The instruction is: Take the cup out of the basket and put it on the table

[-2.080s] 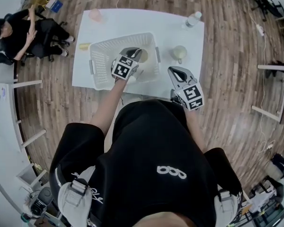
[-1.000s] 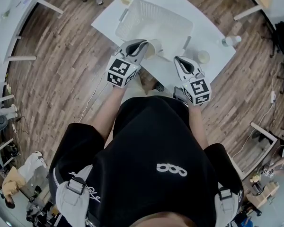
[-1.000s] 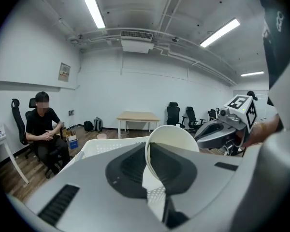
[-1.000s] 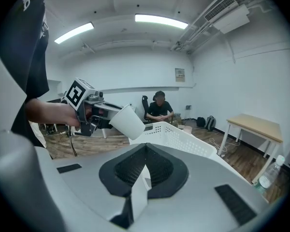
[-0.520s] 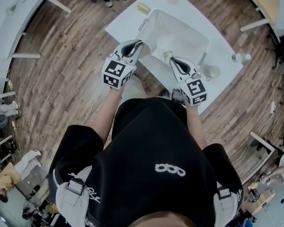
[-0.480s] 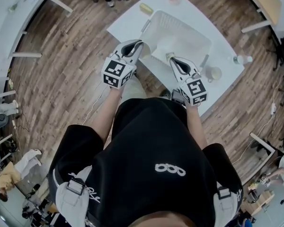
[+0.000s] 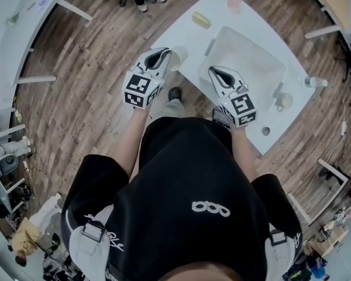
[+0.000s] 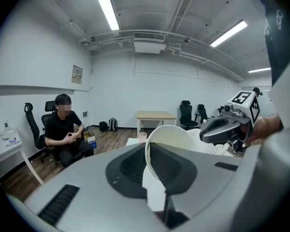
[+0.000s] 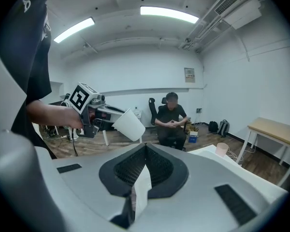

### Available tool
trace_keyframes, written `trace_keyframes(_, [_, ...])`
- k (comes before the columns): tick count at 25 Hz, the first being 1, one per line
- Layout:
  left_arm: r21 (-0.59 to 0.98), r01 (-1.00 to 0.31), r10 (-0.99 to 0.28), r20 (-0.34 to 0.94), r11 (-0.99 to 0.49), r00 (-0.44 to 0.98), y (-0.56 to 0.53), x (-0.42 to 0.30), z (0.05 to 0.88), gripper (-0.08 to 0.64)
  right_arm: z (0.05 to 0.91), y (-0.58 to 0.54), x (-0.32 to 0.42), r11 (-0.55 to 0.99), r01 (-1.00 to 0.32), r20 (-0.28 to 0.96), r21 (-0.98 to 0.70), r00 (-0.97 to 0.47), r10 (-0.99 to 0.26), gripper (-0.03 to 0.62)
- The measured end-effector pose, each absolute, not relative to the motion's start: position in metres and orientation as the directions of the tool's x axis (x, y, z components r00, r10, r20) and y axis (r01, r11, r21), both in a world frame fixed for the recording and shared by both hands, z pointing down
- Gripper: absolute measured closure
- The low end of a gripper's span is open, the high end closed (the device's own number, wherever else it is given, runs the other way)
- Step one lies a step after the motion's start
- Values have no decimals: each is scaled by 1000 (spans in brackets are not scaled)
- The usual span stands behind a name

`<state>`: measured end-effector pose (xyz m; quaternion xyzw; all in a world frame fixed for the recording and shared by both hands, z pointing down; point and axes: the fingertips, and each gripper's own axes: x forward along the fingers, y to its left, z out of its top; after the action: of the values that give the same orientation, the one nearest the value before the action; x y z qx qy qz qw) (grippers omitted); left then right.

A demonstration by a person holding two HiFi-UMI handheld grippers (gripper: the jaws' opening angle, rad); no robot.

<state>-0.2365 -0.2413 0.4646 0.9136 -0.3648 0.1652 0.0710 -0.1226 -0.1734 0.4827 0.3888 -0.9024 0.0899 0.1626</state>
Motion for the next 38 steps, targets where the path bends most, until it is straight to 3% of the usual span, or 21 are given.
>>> trace_keyframes(19, [76,-580,-475,494,-811,729,-318,-267,551,534,501,-227,-170,572,-819,429,-40,-531,-730,568])
trace_keyframes(30, [55,-474,-298,713,-879,634,-377,-241,683,534,512,-235,-164,505,-861,464,-64,-474,-749,568])
trace_keyframes(38, [73,-435,-215,788,-897,576,-393,-230,732,534,523,-240,-152,461,-883,491,-86,-440,-751,568])
